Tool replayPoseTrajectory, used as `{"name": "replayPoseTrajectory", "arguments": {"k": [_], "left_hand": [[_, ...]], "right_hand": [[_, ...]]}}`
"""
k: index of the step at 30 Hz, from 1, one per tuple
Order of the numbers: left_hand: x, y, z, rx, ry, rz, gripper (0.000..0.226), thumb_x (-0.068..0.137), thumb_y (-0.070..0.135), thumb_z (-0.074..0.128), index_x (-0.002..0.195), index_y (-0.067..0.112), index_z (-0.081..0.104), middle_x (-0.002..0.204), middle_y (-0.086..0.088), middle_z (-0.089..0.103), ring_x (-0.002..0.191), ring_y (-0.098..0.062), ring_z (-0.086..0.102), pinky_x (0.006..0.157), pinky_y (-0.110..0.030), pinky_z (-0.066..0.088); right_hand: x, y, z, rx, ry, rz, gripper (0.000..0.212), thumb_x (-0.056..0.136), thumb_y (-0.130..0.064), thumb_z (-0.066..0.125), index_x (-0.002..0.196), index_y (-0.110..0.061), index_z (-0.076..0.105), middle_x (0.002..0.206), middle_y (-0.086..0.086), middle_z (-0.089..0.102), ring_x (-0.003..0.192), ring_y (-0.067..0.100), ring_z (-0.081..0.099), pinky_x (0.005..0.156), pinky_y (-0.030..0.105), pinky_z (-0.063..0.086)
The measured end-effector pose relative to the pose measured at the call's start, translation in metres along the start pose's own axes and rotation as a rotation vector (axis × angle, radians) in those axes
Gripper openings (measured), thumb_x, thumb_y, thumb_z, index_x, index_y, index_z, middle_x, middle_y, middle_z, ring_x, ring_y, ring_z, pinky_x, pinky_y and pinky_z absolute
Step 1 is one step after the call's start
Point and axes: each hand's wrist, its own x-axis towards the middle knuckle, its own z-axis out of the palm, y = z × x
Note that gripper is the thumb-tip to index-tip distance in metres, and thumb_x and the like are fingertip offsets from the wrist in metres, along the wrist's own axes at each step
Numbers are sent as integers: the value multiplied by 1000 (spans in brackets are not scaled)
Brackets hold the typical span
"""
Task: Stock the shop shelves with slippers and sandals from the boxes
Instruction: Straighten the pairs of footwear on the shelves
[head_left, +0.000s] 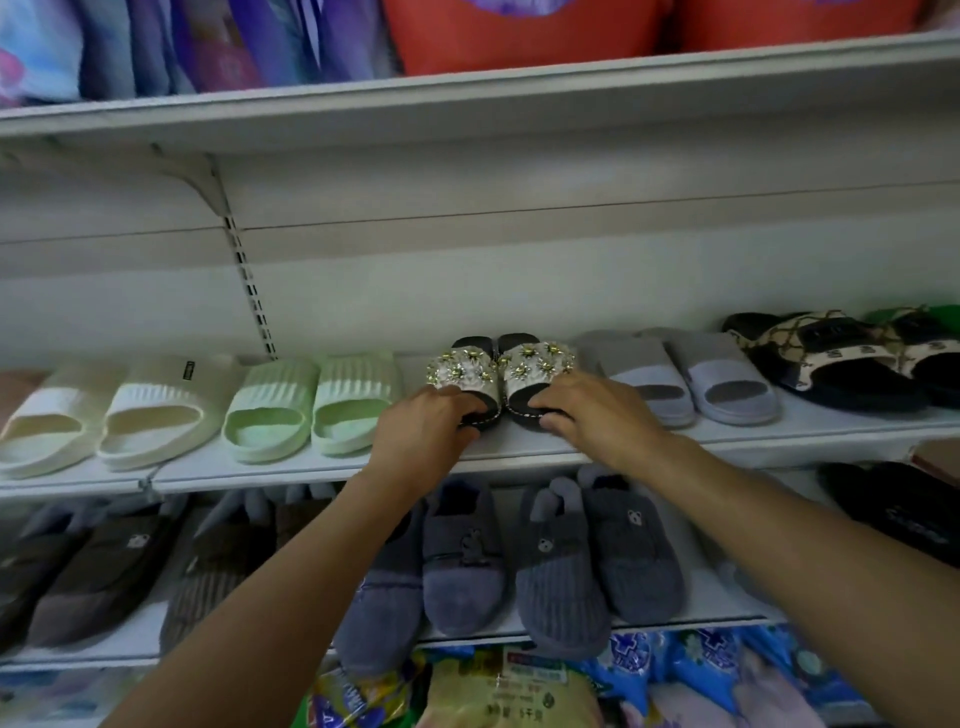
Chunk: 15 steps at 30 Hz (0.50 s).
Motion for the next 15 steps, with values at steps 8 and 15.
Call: {"name": "replayPoseTrajectory", "arguments": {"k": [8, 15], "left_hand": [[10, -10, 10, -36, 4, 117, 34, 89, 30, 58, 123, 33, 60, 121, 7, 62, 113, -22, 53, 82, -38, 51], [14, -13, 14, -61, 34, 135, 30, 88, 27, 60, 117, 29, 65, 115, 3, 64, 110, -24, 53, 79, -38, 53]], "right_hand": [[0, -7, 6, 11, 29, 89, 28, 92, -26, 58, 120, -24, 64, 112, -1, 62, 107, 19, 54, 80, 37, 49], [2, -15, 7, -16, 18, 123, 30, 93, -23, 56, 122, -21, 62, 115, 2, 61, 108, 22, 54, 79, 38, 49]]}}
